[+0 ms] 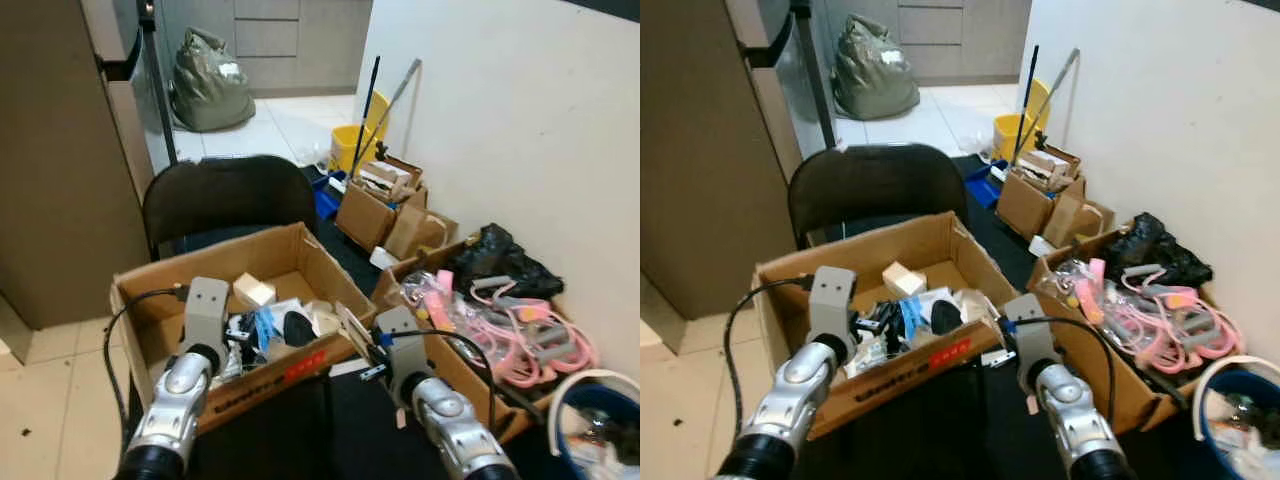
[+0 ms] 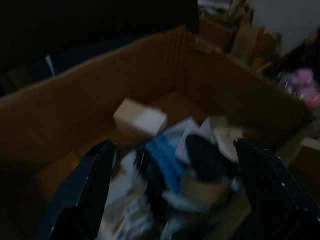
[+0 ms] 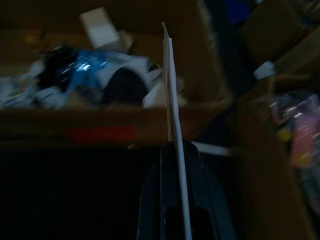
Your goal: Picking trash to rubbish bin
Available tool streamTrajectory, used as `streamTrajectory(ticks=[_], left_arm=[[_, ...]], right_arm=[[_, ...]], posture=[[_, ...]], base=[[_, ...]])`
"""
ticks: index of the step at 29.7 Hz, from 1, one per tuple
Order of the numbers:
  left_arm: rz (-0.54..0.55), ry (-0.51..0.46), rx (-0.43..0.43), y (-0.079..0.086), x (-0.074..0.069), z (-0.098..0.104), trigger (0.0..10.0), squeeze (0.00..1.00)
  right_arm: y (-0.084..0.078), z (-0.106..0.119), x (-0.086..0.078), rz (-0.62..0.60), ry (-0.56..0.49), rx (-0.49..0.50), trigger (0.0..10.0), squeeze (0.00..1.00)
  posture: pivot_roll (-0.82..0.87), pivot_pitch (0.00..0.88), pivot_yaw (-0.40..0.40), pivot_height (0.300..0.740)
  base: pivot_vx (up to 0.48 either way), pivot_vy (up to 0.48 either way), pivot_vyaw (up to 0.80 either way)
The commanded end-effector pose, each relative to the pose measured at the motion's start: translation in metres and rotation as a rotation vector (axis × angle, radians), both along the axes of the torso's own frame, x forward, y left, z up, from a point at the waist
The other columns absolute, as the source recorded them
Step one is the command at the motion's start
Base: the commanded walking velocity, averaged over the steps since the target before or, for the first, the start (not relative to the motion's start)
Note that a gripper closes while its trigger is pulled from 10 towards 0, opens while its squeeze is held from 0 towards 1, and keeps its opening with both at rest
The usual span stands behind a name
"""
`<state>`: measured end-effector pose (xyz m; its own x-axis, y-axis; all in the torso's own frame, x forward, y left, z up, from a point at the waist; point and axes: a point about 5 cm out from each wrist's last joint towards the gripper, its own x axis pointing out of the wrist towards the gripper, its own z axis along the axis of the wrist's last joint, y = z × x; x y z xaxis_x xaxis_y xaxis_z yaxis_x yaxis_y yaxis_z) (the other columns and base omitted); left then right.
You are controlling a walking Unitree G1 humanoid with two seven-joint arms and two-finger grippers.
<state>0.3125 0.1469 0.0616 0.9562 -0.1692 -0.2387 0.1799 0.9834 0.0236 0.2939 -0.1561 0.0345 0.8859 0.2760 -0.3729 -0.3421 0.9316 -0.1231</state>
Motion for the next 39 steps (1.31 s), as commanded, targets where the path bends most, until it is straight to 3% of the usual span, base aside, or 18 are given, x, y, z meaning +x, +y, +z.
streamTrajectory(ticks=[1, 11, 18, 27, 31, 33, 35, 39], left_arm=[[0.008, 0.015, 0.005, 0.003, -0.003, -0.004, 10.0, 0.00], [0.014, 0.008, 0.002, 0.004, -0.002, -0.003, 10.0, 0.00], [0.014, -0.005, 0.006, 0.004, -0.002, -0.001, 10.0, 0.00], [-0.084, 0.002, 0.112, 0.000, -0.001, 0.005, 10.0, 0.00], [-0.189, 0.054, 0.130, -0.006, -0.004, 0.004, 10.0, 0.00], [-0.319, 0.131, 0.136, -0.011, -0.011, 0.001, 10.0, 0.00], [-0.416, 0.218, 0.111, -0.011, -0.020, -0.003, 10.0, 0.00], [-0.508, 0.270, 0.029, -0.012, -0.030, 0.001, 10.0, 0.00]], right_arm=[[0.001, -0.001, -0.001, 0.002, 0.003, 0.001, 10.0, 0.00], [0.001, 0.000, 0.000, 0.003, 0.000, -0.002, 10.0, 0.00], [0.003, 0.002, 0.003, 0.005, -0.011, -0.001, 10.0, 0.00], [0.018, 0.013, 0.016, 0.070, -0.061, -0.003, 10.0, 0.00], [0.029, 0.019, 0.022, 0.131, -0.065, 0.001, 10.0, 0.00], [0.035, 0.021, 0.027, 0.176, -0.063, -0.039, 10.0, 0.00], [0.042, 0.025, 0.032, 0.210, -0.077, -0.071, 10.0, 0.00], [0.052, 0.028, 0.035, 0.279, -0.082, -0.095, 10.0, 0.00]], posture=[[-0.06, 0.054, -0.053, 0.740], [-0.06, 0.051, -0.055, 0.740], [-0.06, 0.051, -0.059, 0.740], [-0.06, 0.048, -0.062, 0.740], [-0.05, 0.046, -0.064, 0.740], [-0.05, 0.046, -0.065, 0.740], [-0.04, 0.046, -0.068, 0.740], [-0.04, 0.046, -0.068, 0.740]], base=[[0.390, 0.000, 0.00], [0.373, 0.000, 0.00], [0.000, 0.000, 0.00], [0.000, 0.000, 0.00], [0.000, 0.000, 0.00], [0.000, 0.000, 0.00], [0.000, 0.000, 0.00], [0.000, 0.000, 0.00]])
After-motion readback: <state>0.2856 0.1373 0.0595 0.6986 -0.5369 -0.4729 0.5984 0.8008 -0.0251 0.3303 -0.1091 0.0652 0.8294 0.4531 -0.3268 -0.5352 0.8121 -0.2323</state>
